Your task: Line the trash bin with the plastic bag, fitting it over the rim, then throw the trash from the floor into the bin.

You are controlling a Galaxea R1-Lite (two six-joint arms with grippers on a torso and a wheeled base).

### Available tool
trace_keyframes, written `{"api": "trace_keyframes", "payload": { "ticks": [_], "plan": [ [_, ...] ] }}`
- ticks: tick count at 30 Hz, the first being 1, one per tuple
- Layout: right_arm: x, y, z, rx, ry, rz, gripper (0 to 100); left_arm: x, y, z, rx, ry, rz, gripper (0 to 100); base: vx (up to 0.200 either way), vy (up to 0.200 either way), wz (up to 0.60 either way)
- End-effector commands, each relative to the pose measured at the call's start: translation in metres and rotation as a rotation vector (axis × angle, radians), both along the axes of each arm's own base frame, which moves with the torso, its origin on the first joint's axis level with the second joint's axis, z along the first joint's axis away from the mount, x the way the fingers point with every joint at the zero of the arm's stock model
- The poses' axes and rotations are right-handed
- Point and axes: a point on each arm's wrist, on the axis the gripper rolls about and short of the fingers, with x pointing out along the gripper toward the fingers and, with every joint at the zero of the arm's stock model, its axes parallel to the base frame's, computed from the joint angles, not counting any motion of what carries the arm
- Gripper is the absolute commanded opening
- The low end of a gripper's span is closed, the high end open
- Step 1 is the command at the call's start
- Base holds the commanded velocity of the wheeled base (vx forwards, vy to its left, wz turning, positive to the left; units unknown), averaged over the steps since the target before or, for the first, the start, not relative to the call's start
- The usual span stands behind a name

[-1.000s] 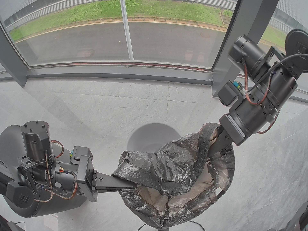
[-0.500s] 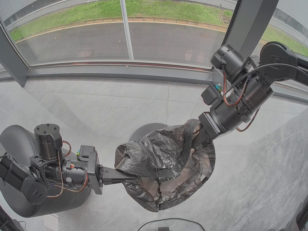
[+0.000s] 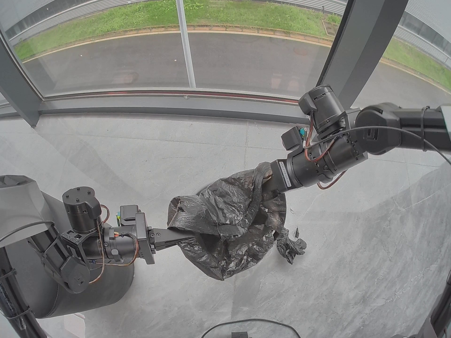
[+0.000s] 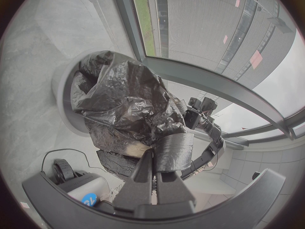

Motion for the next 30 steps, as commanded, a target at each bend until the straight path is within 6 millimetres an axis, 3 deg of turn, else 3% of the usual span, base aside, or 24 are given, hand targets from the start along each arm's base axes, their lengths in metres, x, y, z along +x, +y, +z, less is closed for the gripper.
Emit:
{"api": "trace_keyframes", "payload": {
  "ticks": [1, 8, 16, 25, 30],
  "plan": [
    [0.006, 0.001, -0.056, 0.032, -0.002, -0.054, 0, 0.022, 0.018, -0.017, 0.003, -0.011, 0.108, 0, 0.0, 0.0, 0.0],
    [0.011, 0.005, -0.067, 0.073, -0.004, -0.088, 0, 0.032, 0.032, -0.013, -0.004, -0.03, 0.157, 0, 0.0, 0.0, 0.0],
    [0.011, 0.005, -0.081, 0.05, 0.028, -0.089, 0, 0.04, 0.035, -0.029, 0.005, 0.007, 0.169, 0, 0.0, 0.0, 0.0],
    [-0.005, -0.004, -0.107, 0.01, 0.083, -0.086, 0, 0.024, 0.014, -0.034, 0.012, 0.044, 0.094, 0, 0.0, 0.0, 0.0],
    [-0.006, -0.006, -0.115, 0.039, 0.041, -0.093, 0, 0.024, 0.013, -0.037, 0.016, 0.056, 0.094, 0, 0.0, 0.0, 0.0]
  ]
}}
